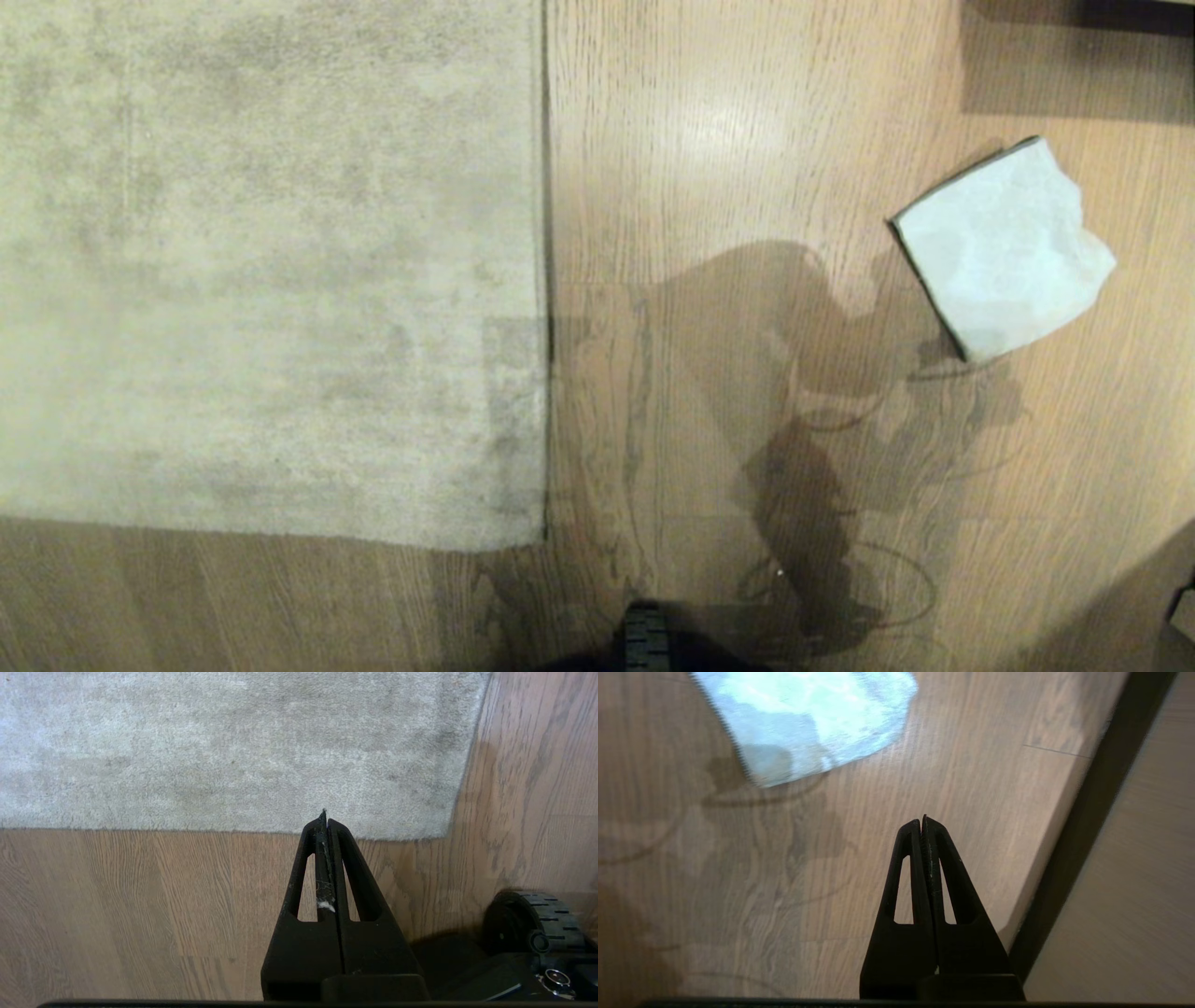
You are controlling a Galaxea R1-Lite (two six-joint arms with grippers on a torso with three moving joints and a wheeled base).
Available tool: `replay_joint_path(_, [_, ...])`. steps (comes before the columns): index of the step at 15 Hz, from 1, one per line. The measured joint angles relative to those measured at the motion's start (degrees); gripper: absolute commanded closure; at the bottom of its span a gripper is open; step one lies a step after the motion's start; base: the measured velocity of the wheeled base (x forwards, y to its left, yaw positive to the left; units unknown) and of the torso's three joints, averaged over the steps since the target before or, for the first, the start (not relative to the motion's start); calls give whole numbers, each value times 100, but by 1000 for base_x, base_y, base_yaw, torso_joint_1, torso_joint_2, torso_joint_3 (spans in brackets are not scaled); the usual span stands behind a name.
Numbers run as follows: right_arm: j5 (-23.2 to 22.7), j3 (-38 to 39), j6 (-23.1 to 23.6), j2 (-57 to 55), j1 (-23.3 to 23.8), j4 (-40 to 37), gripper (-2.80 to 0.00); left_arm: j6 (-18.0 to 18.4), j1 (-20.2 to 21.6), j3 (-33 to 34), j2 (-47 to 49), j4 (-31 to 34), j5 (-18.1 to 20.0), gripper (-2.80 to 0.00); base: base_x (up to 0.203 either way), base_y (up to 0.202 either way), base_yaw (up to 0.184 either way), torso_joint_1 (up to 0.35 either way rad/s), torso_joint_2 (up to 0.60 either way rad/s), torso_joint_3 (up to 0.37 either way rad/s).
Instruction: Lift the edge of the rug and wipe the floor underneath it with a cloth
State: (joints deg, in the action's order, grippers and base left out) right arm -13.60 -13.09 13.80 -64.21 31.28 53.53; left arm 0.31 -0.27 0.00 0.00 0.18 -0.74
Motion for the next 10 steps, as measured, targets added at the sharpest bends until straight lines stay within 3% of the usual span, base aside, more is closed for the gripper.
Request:
replay_joint_path(6, [102, 84, 6, 127, -303, -170, 0, 0, 0, 0, 0, -2, 0, 0, 0, 0, 0, 0, 0, 0])
replay_joint_path(10, [845, 321, -14, 453, -1608, -757, 0, 0, 0, 0, 0, 0, 0, 0, 0, 0, 0, 0, 0, 0])
